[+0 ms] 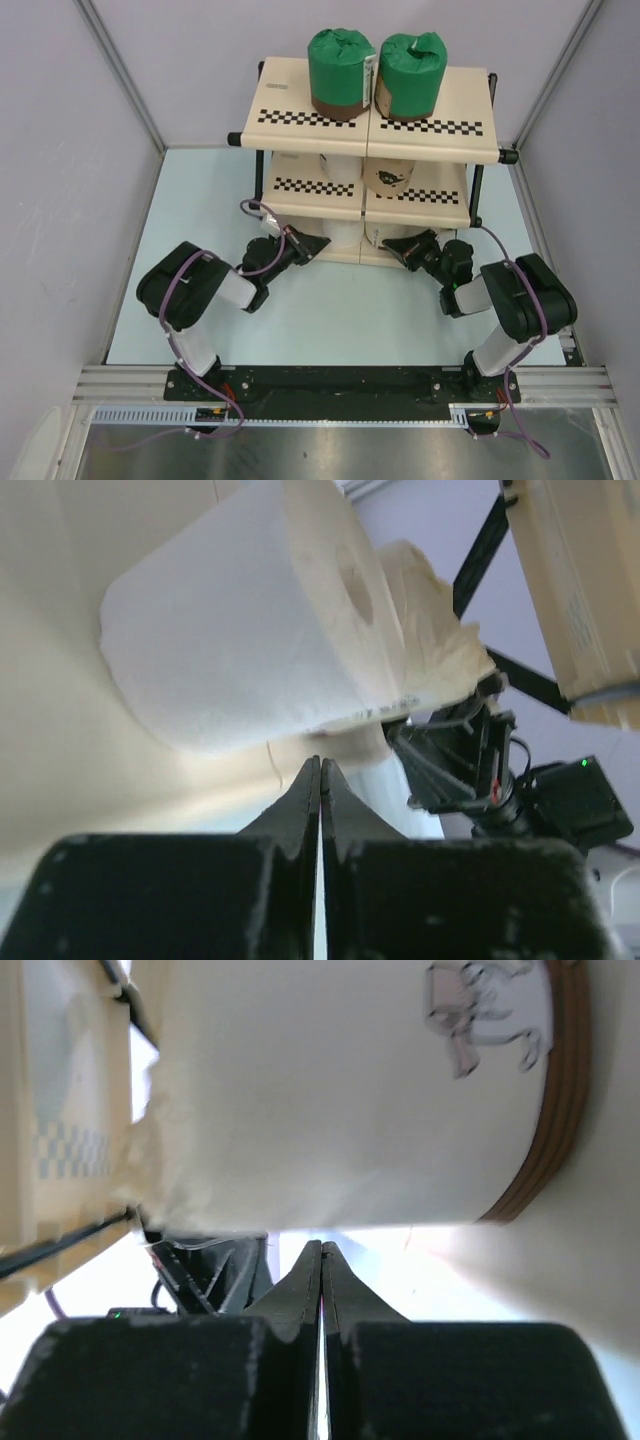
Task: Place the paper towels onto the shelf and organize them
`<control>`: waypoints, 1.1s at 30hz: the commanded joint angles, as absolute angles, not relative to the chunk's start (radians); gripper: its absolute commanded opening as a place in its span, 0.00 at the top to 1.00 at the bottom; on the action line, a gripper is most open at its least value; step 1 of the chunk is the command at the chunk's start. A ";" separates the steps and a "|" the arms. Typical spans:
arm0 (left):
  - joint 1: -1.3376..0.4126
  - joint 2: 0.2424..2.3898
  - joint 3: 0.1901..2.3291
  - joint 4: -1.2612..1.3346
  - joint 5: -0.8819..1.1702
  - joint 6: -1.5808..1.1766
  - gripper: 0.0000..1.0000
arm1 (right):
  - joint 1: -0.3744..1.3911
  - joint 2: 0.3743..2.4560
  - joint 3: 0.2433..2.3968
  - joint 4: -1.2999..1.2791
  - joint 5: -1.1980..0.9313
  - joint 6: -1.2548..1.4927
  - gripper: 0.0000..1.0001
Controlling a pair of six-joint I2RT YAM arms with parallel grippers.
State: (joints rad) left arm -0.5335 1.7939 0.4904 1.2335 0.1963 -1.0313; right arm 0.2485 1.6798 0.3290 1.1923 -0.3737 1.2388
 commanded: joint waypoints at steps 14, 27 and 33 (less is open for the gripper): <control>-0.551 1.338 0.210 1.243 0.250 -0.974 1.00 | 0.156 0.583 0.111 0.363 -0.462 1.026 1.00; -0.557 0.733 0.259 0.509 0.146 -0.781 1.00 | 0.170 0.071 0.167 -0.367 -0.394 0.881 1.00; -0.558 0.592 0.333 0.247 0.103 -0.717 1.00 | 0.164 0.138 0.265 -0.312 -0.377 0.853 1.00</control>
